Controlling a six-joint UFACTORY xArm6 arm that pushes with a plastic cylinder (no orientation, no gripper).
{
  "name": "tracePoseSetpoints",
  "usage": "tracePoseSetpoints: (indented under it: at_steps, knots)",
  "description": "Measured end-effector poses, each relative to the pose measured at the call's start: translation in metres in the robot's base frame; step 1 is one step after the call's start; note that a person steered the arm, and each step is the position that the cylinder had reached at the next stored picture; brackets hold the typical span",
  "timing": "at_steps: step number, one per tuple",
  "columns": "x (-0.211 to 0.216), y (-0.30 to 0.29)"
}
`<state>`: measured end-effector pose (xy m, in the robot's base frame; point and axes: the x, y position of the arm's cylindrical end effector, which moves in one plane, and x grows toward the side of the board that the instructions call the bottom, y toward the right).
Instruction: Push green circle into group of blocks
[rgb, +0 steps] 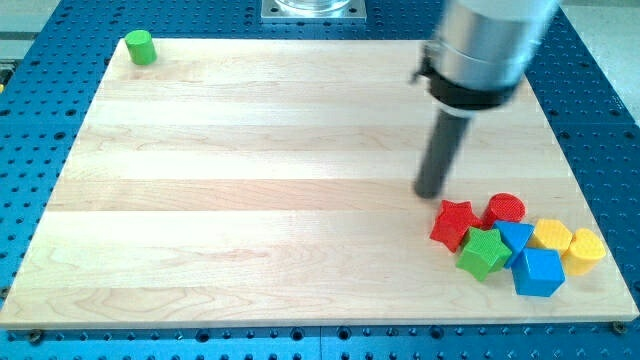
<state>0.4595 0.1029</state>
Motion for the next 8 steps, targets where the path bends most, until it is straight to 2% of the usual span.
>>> tracePoseSetpoints:
  at_steps: [2, 4, 5, 6, 8]
  knots:
    - [-0.056, -0.22]
    - [-0.193, -0.37]
    - [-0.265, -0.396]
    - [-0.268, -0.381]
    - [-0.147, -0.282]
